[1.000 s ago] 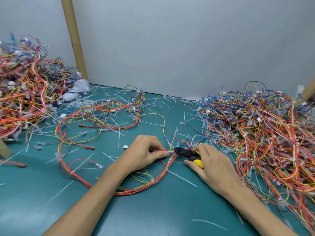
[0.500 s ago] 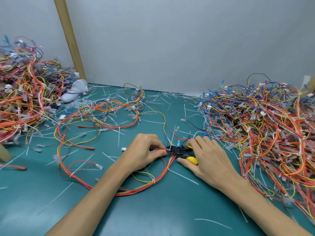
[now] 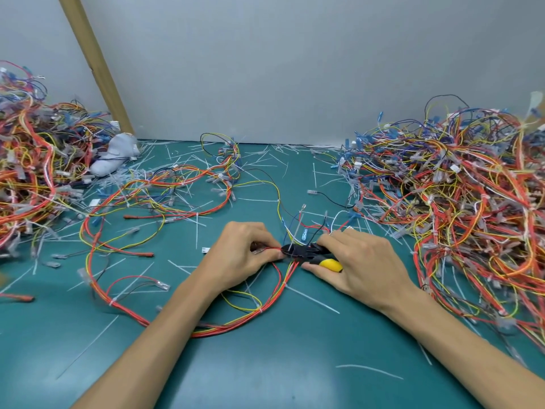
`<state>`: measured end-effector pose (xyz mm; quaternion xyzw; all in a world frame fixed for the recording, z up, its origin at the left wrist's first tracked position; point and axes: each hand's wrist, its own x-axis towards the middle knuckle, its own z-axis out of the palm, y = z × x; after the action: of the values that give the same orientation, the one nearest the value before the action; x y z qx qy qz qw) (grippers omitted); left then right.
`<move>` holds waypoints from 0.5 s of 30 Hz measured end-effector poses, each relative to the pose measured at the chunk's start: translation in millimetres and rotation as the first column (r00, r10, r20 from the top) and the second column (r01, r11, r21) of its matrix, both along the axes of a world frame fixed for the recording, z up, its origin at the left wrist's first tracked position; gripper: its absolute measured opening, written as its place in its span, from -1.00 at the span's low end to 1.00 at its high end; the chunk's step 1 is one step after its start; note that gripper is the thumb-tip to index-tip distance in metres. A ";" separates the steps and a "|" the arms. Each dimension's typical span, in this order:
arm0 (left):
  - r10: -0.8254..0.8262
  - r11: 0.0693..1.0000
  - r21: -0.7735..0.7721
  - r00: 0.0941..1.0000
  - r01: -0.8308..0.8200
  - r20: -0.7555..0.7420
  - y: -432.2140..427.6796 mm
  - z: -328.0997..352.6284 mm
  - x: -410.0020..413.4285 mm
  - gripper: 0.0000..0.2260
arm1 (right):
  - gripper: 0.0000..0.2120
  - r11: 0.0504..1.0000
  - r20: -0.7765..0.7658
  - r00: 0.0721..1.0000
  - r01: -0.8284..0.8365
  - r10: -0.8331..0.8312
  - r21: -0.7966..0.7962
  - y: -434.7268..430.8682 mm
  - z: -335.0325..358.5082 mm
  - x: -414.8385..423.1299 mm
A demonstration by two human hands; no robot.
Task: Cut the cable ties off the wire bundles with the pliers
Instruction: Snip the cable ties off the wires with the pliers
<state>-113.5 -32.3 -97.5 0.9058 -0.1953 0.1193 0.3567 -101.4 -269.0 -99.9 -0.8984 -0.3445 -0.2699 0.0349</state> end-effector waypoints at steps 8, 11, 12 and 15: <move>0.004 0.998 0.056 0.999 -0.006 0.046 -2.8 0.8 -1.6 -0.98 | -0.56 1.000 -0.073 0.997 -0.009 0.009 -0.002 -2.0 1.5 -2.7; 0.000 0.998 0.059 0.999 -0.003 0.046 -2.0 0.4 -1.2 -0.96 | -0.58 1.000 0.019 0.999 0.028 -0.028 -0.007 -0.6 -1.3 -3.1; -0.001 0.998 0.057 0.999 -0.002 0.046 -1.7 0.2 -0.9 -0.96 | -0.58 0.999 0.036 0.999 0.038 -0.037 -0.012 0.0 -2.2 -2.7; -0.002 0.999 0.041 0.999 0.000 0.049 -1.3 -0.1 -0.7 -0.97 | -0.57 0.999 0.034 0.999 0.044 -0.043 -0.027 0.9 -3.5 -1.2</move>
<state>-114.3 -33.5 -97.6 0.9096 -0.2069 0.1372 0.3331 -102.6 -268.2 -103.4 -0.9015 -0.3291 -0.2808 0.0111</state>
